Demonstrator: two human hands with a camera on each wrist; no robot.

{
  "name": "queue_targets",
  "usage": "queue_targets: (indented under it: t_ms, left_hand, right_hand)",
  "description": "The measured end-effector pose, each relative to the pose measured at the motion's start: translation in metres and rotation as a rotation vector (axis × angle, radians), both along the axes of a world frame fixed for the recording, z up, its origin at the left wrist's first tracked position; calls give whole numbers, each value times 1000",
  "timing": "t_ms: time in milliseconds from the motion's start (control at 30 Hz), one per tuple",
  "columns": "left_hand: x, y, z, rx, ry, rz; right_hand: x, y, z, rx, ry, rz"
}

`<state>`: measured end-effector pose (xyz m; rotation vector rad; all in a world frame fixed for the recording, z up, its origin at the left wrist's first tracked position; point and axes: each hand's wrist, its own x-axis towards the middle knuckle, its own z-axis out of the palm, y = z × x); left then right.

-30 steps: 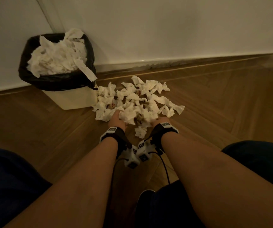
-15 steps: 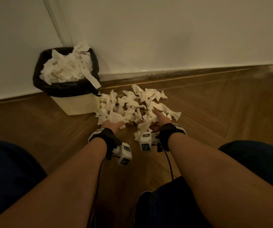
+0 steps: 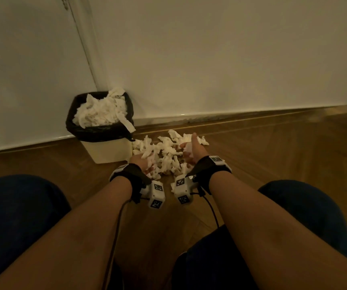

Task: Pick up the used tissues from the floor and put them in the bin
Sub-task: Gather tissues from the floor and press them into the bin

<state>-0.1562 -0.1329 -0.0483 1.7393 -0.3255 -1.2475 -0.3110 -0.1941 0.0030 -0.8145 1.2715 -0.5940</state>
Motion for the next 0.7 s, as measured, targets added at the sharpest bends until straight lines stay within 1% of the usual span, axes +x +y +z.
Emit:
queue_targets:
  t_ms: [33, 67, 133, 200, 267, 300, 367, 400, 500, 533, 567, 633, 700]
  left_hand:
    - [-1, -2, 10, -15, -80, -28]
    - [-3, -3, 21, -52, -90, -40]
    - [-8, -9, 44, -106, -139, -41]
    - [-11, -14, 71, -144, -202, -63]
    - [-11, -15, 100, -208, -261, -112]
    - [-9, -17, 112, -212, -306, -111]
    - [-1, -14, 137, -190, -488, -145]
    - [3, -13, 146, -194, -568, -156]
    - [15, -7, 173, -262, -657, -189]
    - [18, -4, 180, -252, -665, -210]
    - [22, -3, 185, -265, -643, -196]
    - [26, 2, 196, -411, -412, -92]
    - [28, 9, 210, -478, -184, -12]
  right_hand:
    - [2, 0, 9, 3, -90, -63]
    - [3, 0, 17, 3, -170, -111]
    - [6, 1, 35, -11, -285, -141]
    - [10, 2, 53, -60, -317, -145]
    - [15, 4, 74, -86, -323, -126]
    - [17, 6, 83, -108, -302, -97]
    - [24, 9, 98, -161, -290, -65]
    - [27, 10, 104, -179, -320, -60]
    - [32, 23, 120, -237, -359, -14]
    - [32, 26, 124, -252, -368, 10]
    - [33, 30, 129, -270, -343, 38]
    - [34, 33, 139, -320, -251, 120]
    - [36, 34, 148, -369, -170, 213]
